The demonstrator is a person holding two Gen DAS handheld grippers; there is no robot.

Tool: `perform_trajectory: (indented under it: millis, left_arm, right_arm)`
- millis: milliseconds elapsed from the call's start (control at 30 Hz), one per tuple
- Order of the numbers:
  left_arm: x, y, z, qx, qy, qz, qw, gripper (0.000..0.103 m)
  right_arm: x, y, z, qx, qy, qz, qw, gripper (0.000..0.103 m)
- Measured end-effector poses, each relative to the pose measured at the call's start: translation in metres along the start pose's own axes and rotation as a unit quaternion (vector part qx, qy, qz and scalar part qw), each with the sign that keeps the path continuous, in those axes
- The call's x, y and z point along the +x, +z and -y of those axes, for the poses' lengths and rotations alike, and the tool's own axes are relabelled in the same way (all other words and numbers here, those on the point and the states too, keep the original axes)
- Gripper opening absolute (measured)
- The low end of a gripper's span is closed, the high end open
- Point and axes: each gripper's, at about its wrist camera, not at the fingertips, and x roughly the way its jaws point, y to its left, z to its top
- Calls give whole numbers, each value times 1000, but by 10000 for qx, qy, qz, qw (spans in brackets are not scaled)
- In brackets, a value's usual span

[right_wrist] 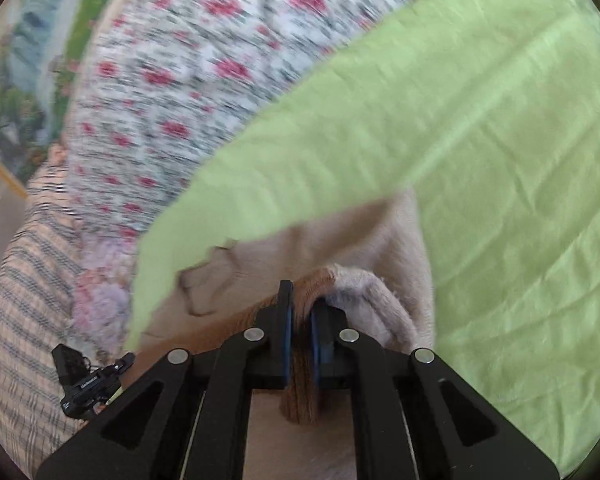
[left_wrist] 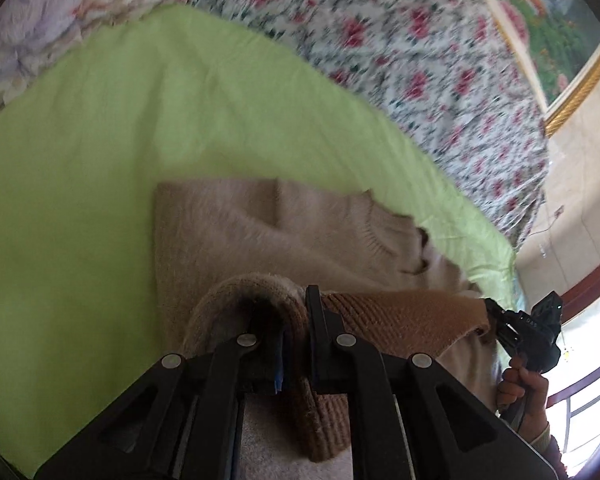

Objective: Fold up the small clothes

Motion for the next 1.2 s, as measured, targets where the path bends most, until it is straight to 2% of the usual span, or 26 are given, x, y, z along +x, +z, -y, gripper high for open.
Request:
perform_trajectory:
  millis: [33,67,100,167,233,300,333,367,433,467,533,600,633,667,733,800,833,900,967,1033,1200]
  left_arm:
    - [1,-3,-2,-34,-25,-36,10000,9]
    - [-3,-7,-2,-47,-95,-9,9999,15]
    - [-10,-12,1,-13,-174,22,9998,20]
    - [-24,-27,12,210,-263,13,9994,36]
    - [-36,-48,30,512,-441,-79,9977,44]
    - [-38,-69,53,884,-622,-275,9938,49]
    - [-33,-80,67,1099,-689,-429,9906,49]
    - [-22,-89,81,1287,-764,-651,9866,49]
    - [1,-96,98,1573,-680,-966,9805,49]
    - [14,-96,106,1753,-466,-1061,9777,49]
    - [32,-87,111,1888,-342,-1187,9742,48]
    - [43,-68,105,1755,-368,-1280,9754,40]
    - [47,-56,99,1666,-394,-1305,9766,27]
    - [49,-44,93,1578,-388,-1281,9783,19]
    - [53,-18,77,1413,-152,-1025,9845,19]
    - [57,4,58,1156,80,-778,9902,20]
    - [59,15,45,947,283,-621,9932,19]
    - [61,33,24,419,158,-432,9981,18]
    - [56,40,9,-8,96,-159,9998,18]
    - [49,37,6,-123,152,9,9998,18]
    - [11,6,5,-254,228,261,9991,27]
  right_arm:
    - [-2,-1,3,71,14,-15,10000,16]
    - [-8,-1,4,116,59,48,9999,23]
    - [-18,-3,4,122,90,157,9998,34]
    - [-44,-11,-4,-120,178,436,9988,44]
    - [-59,-25,-20,-536,354,520,9966,44]
    - [-60,-46,-46,-1211,759,137,9896,45]
    - [-48,-62,-66,-1693,843,-382,9812,45]
    - [-38,-71,-78,-1958,831,-673,9748,45]
    - [-8,-94,-107,-2761,801,-1399,9475,45]
    - [9,-101,-119,-3099,706,-1671,9333,45]
    - [35,-102,-126,-3320,482,-1981,9210,45]
    - [55,-88,-124,-3406,269,-2069,9167,39]
    - [60,-75,-120,-3359,210,-1974,9207,38]
    - [63,-62,-116,-3252,102,-1835,9276,37]
    - [66,-29,-96,-2898,-490,-1392,9456,37]
    - [65,-7,-76,-2556,-959,-985,9570,37]
    - [60,5,-62,-2201,-942,-770,9678,37]
    - [45,19,-38,-1556,-982,-283,9825,37]
    - [31,23,-31,-1210,-1012,31,9875,38]
    - [16,16,-31,-1079,-889,219,9899,39]
    - [-10,-17,-53,-1140,-556,239,9916,39]
